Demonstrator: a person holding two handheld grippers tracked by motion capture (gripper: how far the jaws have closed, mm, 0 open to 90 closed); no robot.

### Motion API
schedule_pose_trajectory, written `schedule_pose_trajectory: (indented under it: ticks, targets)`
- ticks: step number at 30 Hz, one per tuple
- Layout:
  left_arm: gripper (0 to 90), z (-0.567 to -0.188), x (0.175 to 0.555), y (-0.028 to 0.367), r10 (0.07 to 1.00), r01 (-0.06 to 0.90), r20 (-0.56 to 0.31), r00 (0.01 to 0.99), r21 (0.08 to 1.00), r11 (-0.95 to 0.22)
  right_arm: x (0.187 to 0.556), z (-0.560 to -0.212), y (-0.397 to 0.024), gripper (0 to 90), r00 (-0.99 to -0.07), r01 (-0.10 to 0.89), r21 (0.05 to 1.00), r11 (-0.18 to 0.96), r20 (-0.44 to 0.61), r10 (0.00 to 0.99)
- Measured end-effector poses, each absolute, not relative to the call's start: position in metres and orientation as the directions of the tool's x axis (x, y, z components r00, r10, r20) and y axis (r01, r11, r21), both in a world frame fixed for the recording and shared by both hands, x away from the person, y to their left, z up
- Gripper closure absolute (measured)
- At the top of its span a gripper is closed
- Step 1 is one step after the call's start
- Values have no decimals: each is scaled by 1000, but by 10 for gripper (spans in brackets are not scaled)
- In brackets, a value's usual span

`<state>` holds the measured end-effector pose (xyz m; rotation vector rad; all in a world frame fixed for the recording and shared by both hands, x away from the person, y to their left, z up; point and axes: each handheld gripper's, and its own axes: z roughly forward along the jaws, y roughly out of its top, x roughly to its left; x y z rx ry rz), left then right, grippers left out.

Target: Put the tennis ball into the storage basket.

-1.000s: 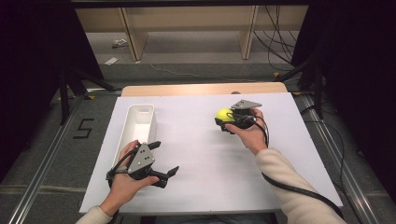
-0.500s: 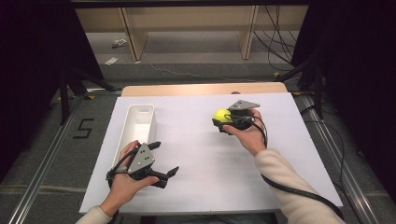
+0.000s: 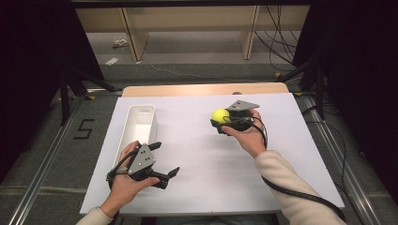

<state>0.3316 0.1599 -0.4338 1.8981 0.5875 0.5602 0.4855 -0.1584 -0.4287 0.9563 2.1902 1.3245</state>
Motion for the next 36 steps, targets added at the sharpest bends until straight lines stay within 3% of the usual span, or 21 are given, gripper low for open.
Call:
schedule_pose_trajectory:
  ticks: [36]
  targets:
    - [0,-433,332,160,624,148,110,773,926,-348,477,-425,-144,267,-710,324,887,328,-1,704]
